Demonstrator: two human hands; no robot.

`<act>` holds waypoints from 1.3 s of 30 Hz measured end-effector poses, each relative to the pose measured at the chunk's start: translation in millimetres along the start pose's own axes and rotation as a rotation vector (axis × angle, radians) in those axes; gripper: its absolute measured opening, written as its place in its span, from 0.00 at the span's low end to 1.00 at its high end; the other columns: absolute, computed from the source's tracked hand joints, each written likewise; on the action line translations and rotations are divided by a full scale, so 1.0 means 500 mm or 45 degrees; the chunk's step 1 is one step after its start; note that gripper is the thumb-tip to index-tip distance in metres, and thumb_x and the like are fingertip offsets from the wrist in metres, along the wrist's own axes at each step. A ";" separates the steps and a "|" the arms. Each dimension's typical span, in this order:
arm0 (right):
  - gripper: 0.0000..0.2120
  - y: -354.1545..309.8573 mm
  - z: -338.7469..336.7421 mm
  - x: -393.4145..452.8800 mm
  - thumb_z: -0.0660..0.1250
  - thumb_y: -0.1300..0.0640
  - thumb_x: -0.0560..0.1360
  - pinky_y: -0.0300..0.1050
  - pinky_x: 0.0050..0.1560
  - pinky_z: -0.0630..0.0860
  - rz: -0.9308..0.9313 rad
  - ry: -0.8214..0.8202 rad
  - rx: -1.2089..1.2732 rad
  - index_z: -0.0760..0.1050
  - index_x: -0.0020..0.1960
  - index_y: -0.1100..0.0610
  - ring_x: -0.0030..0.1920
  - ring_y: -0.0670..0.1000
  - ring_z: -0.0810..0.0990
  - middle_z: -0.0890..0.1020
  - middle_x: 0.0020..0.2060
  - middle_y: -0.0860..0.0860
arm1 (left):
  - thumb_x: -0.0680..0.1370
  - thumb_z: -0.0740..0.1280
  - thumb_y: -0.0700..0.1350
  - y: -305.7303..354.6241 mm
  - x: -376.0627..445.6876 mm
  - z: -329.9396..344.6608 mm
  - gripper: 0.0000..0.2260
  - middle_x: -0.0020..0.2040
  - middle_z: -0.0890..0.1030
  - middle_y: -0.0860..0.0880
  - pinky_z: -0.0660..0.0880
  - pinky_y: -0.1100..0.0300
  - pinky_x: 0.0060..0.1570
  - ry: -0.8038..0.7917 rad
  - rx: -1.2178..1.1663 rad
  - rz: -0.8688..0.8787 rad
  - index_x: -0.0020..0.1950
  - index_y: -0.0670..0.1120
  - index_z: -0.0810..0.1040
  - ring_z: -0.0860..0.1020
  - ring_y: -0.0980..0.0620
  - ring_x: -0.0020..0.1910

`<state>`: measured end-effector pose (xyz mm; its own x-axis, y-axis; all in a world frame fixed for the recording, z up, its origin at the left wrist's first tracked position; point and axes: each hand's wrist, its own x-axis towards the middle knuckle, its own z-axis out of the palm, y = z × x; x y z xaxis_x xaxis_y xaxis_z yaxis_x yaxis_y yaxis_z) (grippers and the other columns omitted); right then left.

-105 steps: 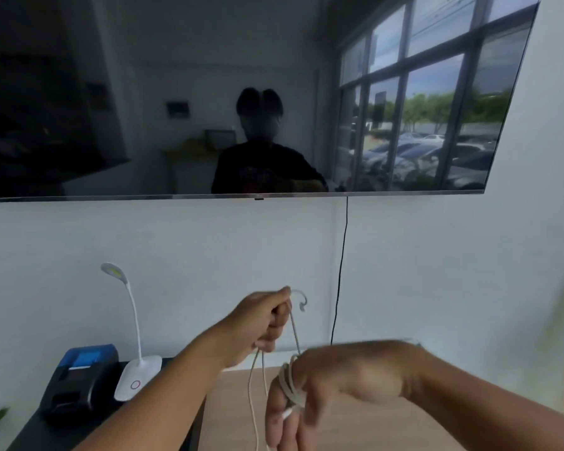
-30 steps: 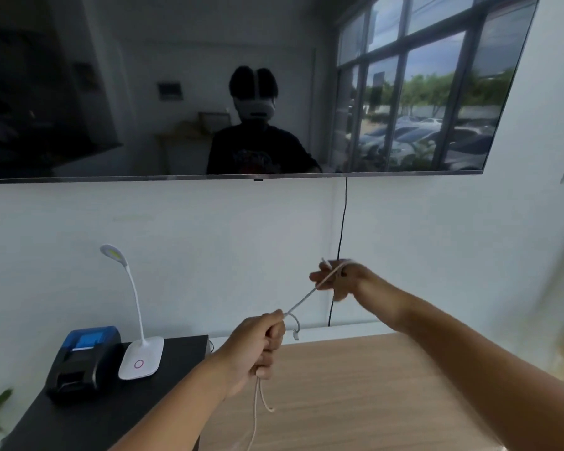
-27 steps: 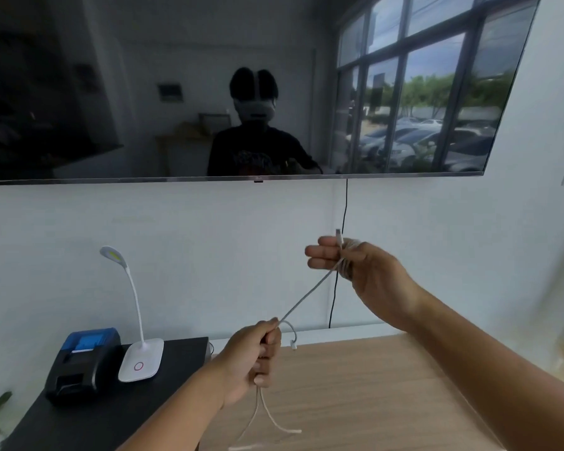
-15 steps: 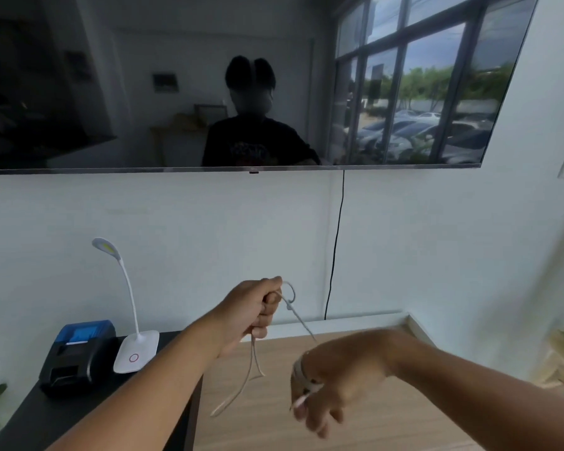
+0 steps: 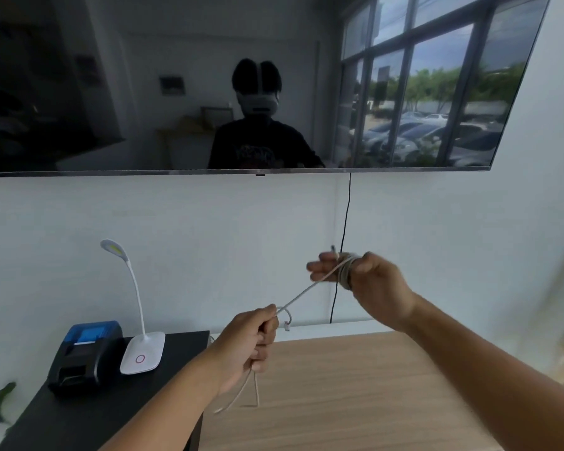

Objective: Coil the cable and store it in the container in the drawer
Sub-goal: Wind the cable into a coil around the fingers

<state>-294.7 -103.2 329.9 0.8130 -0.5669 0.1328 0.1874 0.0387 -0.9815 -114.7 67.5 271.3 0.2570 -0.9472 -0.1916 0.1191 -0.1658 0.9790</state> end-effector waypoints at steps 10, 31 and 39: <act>0.39 -0.043 0.115 -0.064 0.63 0.41 0.72 0.55 0.49 0.75 0.070 -0.871 0.217 0.69 0.57 0.81 0.39 0.61 0.82 0.86 0.41 0.65 | 0.85 0.57 0.53 0.023 0.016 0.043 0.19 0.32 0.68 0.45 0.64 0.57 0.30 0.018 0.009 -0.063 0.40 0.44 0.74 0.66 0.50 0.29; 0.47 0.016 0.039 -0.002 0.41 0.31 0.81 0.60 0.79 0.59 0.006 0.043 0.104 0.72 0.70 0.72 0.63 0.65 0.83 0.83 0.62 0.66 | 0.84 0.59 0.54 -0.022 -0.014 0.051 0.20 0.28 0.66 0.51 0.53 0.56 0.28 0.116 0.027 0.133 0.33 0.50 0.72 0.61 0.54 0.25; 0.48 -0.043 0.140 -0.074 0.46 0.29 0.78 0.49 0.53 0.77 0.089 -0.902 0.022 0.75 0.59 0.76 0.39 0.59 0.83 0.84 0.43 0.63 | 0.85 0.57 0.50 -0.005 0.015 0.050 0.21 0.30 0.78 0.45 0.77 0.54 0.38 0.209 -0.162 0.045 0.41 0.39 0.79 0.78 0.47 0.33</act>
<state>-290.3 -25.5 355.9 0.9851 0.1083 0.1332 0.1259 0.0716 -0.9895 -136.9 53.9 268.9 0.4148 -0.8926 -0.1767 0.2248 -0.0877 0.9705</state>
